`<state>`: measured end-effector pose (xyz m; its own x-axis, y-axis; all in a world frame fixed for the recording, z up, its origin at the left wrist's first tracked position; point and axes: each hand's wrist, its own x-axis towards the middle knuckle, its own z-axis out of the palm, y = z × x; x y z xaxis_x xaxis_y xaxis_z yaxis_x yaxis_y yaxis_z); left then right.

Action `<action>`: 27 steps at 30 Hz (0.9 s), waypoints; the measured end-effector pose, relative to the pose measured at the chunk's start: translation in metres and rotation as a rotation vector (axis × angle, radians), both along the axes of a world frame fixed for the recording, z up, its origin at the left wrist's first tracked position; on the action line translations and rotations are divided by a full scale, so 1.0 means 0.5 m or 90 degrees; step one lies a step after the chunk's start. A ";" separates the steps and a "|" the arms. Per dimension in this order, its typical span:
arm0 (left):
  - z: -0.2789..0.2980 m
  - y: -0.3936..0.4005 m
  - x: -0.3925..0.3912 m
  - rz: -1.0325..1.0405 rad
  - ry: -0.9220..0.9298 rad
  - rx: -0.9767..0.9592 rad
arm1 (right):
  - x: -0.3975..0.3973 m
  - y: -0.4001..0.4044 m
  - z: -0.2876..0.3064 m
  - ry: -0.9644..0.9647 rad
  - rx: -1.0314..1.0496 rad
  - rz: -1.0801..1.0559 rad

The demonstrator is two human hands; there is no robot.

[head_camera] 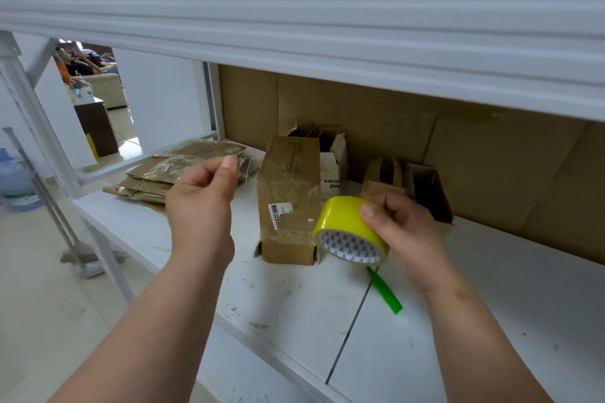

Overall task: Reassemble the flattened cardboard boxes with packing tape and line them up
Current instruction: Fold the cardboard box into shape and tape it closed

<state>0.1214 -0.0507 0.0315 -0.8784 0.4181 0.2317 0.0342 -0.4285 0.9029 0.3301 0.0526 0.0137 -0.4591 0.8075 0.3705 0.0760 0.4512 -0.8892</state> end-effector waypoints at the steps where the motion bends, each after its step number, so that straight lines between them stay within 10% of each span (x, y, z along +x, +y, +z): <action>1: -0.006 0.002 0.003 0.013 -0.004 -0.015 | -0.001 0.006 0.008 -0.009 -0.006 -0.012; 27: -0.093 0.089 -0.048 -0.007 0.023 -0.080 | -0.102 0.159 0.056 -0.109 -0.080 -0.105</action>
